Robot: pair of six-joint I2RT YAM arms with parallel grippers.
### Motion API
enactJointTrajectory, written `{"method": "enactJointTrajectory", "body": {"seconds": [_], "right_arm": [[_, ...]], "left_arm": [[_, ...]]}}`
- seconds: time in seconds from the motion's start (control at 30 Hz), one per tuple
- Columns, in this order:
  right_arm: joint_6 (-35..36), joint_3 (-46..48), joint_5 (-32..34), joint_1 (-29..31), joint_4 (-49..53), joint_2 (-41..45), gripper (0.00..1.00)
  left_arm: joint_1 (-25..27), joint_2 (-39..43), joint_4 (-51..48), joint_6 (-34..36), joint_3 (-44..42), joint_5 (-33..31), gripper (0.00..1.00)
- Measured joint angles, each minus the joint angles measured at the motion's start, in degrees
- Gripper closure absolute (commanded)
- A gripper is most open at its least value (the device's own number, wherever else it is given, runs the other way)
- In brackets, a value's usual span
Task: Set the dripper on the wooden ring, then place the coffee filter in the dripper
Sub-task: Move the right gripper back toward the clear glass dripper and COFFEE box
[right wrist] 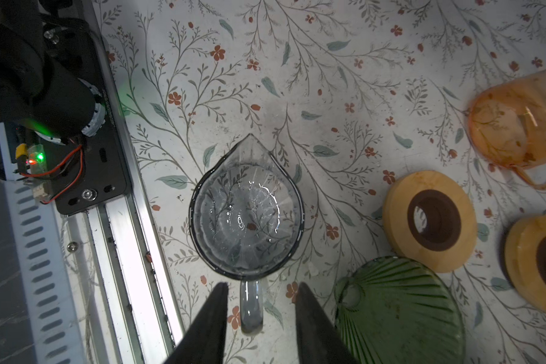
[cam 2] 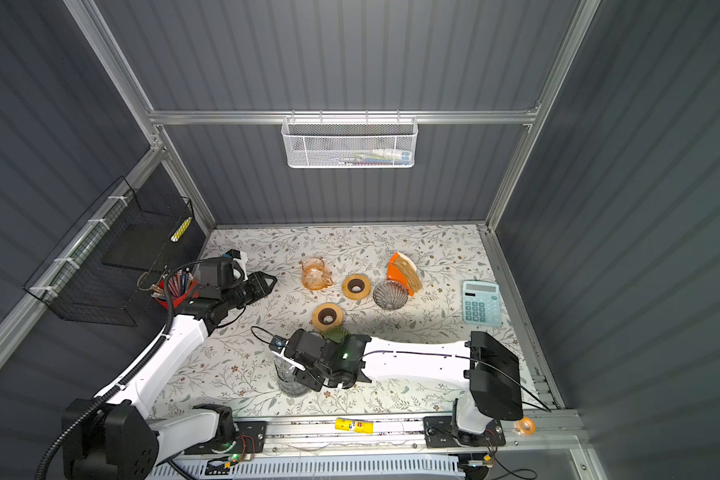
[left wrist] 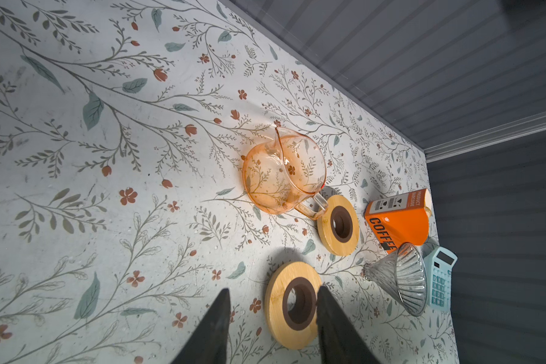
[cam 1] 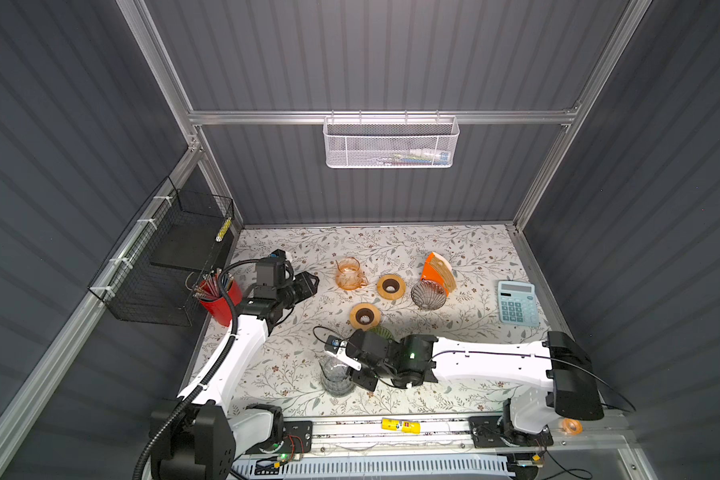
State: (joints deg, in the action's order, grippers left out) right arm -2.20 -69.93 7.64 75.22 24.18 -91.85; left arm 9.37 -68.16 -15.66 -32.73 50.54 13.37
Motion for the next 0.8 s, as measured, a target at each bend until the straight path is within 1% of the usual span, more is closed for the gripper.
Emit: {"method": "enactJointTrajectory", "body": {"seconds": [0.07,0.2,0.3,0.4,0.5,0.67,0.8], "right_arm": [[-1.09,-0.26,-0.57,-1.33,-0.02,0.9,0.63],[-3.17,-0.24,-1.97,-6.29,-0.09,5.11,0.63],[-4.57,0.31,-4.0,-10.91,-0.31,9.86,0.6],[-5.38,0.7,-5.16,-14.86,-0.11,13.35,0.6],[-6.05,1.33,-6.25,-18.12,0.02,14.95,0.6],[-7.67,4.48,-6.91,-22.29,-0.46,16.09,0.56],[-8.76,6.38,-7.43,-25.16,-1.14,16.31,0.56]], "left_arm": [[0.02,-0.46,-0.81,0.37,0.39,0.63,0.55],[0.7,-2.25,-4.09,1.73,3.17,0.81,0.55],[2.64,-2.51,-5.46,2.73,4.87,-0.04,0.55],[5.68,-2.47,-6.19,3.61,5.7,-0.9,0.55],[7.82,-2.49,-7.85,4.31,5.95,-0.9,0.55],[8.81,-2.47,-11.15,5.55,6.67,-0.9,0.55],[9.55,-2.34,-12.9,6.34,6.73,-0.63,0.56]]}}
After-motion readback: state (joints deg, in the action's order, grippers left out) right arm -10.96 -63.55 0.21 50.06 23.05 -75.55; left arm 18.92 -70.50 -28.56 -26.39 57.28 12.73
